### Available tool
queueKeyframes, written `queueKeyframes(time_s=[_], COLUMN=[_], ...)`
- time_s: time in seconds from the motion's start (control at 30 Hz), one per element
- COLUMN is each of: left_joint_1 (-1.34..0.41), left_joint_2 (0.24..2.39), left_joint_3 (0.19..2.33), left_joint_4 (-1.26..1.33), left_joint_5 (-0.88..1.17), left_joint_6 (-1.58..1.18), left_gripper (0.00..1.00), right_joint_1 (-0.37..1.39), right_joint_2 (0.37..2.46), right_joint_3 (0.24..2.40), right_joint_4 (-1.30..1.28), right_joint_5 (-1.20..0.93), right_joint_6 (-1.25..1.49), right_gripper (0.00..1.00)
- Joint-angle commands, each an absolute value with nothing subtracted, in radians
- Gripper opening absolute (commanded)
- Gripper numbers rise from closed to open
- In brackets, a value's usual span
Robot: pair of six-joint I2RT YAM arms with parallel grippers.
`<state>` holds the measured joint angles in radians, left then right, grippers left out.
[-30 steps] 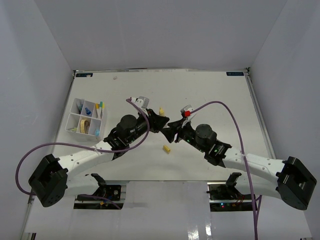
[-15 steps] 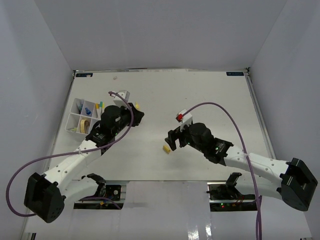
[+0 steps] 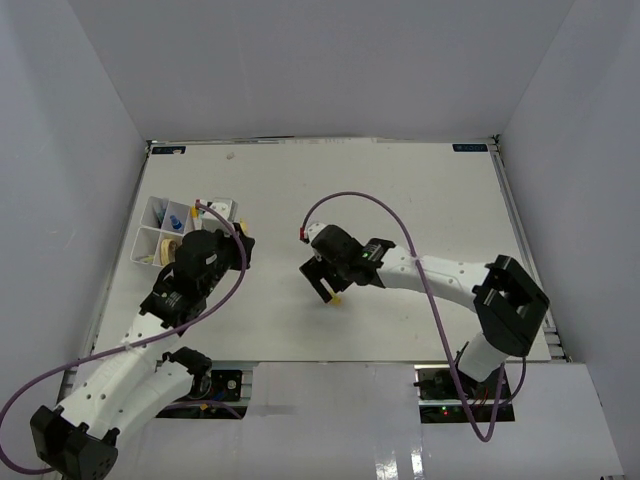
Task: Sort the stationery into containers
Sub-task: Close the pen cap on the pen.
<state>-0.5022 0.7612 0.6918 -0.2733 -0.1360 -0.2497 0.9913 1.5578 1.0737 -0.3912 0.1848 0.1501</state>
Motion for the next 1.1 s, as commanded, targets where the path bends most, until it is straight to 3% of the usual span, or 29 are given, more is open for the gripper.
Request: queueKeyframes(time_s=[0.0,0.47,0.6,1.07], left_joint_1=[-0.495,-0.494,-0.494,-0.492], left_joint_2=[0.712,0.608,0.589,0.595], left_joint_3=[0.663,0.630,0.626,0.626], left_joint_4=[-0.302,-0.299,-0.296,-0.296], left_joint_5=[-0.221,-0.440,-0.448,-0.439], left_joint_6=[-0.224,-0.262,-0.264,-0.265], left_gripper=[0.00,0.00,0.01,0.02], right_joint_1=[1.037,1.109,1.109,1.129], right_joint_2=[1.635,1.836,1.870,1.951], right_joint_3=[1.167,1.315,1.336,1.399], right_joint_4=[-0.555,-0.655,-0.663,-0.704], right_joint_5=[0.230,0.345,0.376,0.420], right_joint_6=[0.146,0.140,0.143,0.155], right_gripper=[0.85,0.76,0.70,0.62])
